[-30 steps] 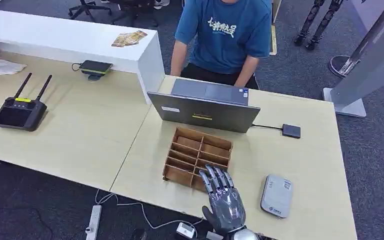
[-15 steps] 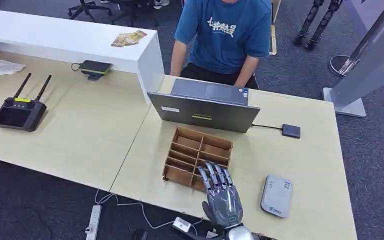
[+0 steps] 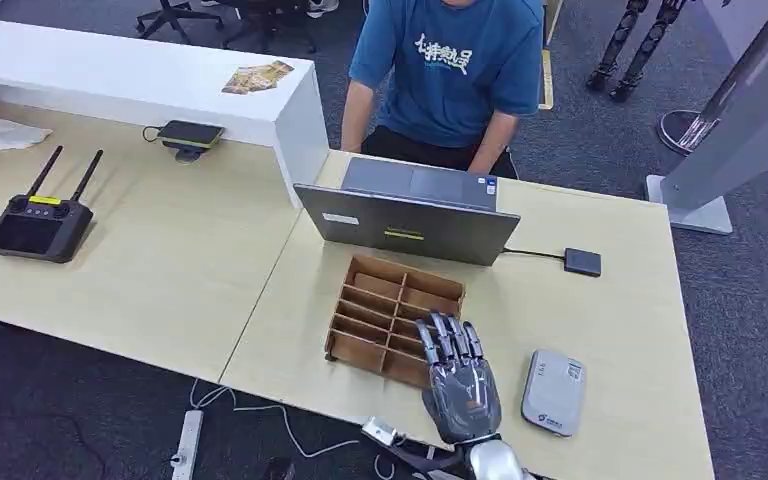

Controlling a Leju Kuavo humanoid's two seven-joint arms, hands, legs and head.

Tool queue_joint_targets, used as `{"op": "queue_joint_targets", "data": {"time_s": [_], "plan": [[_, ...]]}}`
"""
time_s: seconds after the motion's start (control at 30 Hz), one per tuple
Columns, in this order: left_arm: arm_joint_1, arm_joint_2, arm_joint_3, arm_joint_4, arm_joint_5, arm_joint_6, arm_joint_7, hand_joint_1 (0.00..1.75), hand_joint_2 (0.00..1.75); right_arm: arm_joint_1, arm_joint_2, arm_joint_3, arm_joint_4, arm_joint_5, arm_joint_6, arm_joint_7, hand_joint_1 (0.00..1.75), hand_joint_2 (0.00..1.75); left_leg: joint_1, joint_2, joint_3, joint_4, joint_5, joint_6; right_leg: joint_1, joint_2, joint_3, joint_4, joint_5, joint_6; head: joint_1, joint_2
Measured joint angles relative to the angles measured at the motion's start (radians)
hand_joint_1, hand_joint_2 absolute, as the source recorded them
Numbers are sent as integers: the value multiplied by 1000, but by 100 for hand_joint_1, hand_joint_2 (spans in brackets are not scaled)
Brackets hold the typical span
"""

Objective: Pass the card to the sensor for recognition and then transmit it.

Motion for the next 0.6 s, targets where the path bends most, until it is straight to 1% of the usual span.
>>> {"op": "queue_joint_targets", "data": {"time_s": [0.17, 0.2, 0.23, 0.27, 0.3, 0.33, 0.37, 0.43, 0.6], "plan": [[0, 0, 0, 0, 0, 0, -2, 0, 0, -1, -1, -5, 5, -23, 1, -16, 0, 175, 0, 0, 0, 0, 0, 0, 0, 0, 0, 0, 0, 0, 0, 0], [0, 0, 0, 0, 0, 0, -2, 0, 0, -1, -1, -5, 6, -30, 1, -18, 10, 175, 0, 0, 0, 0, 0, 0, 0, 0, 0, 0, 0, 0, 0, 0], [0, 0, 0, 0, 0, 0, -2, 0, 0, -2, -1, -5, 7, -32, 3, -18, 16, 175, 0, 0, 0, 0, 0, 0, 0, 0, 0, 0, 0, 0, 0, 0], [0, 0, 0, 0, 0, 0, -2, 0, 0, -4, -1, -5, 7, -31, 9, -18, 35, 175, 0, 0, 0, 0, 0, 0, 0, 0, 0, 0, 0, 0, 0, 0], [0, 0, 0, 0, 0, 0, -2, 0, 0, -6, -1, -5, 6, -32, 16, -18, 127, 175, 0, 0, 0, 0, 0, 0, 0, 0, 0, 0, 0, 0, 0, 0], [0, 0, 0, 0, 0, 0, -2, 0, 0, -8, -1, -5, 6, -32, 19, -18, 127, 175, 0, 0, 0, 0, 0, 0, 0, 0, 0, 0, 0, 0, 0, 0], [0, 0, 0, 0, 0, 0, -2, 0, 0, -10, -1, -5, 6, -32, 23, -16, 155, 175, 0, 0, 0, 0, 0, 0, 0, 0, 0, 0, 0, 0, 0, 0], [0, 0, 0, 0, -2, 0, -2, 0, 0, -10, -1, -5, 6, -35, 22, -17, 166, 175, 0, 0, 0, 0, 0, 0, 0, 0, 0, 0, 0, 0, 0, 0], [0, 0, 0, 0, -2, 0, -2, 0, 0, -11, -1, -5, 6, -43, 18, -24, 171, 175, 0, 0, 0, 0, 0, 0, 0, 0, 0, 0, 0, 0, 0, 0]]}}
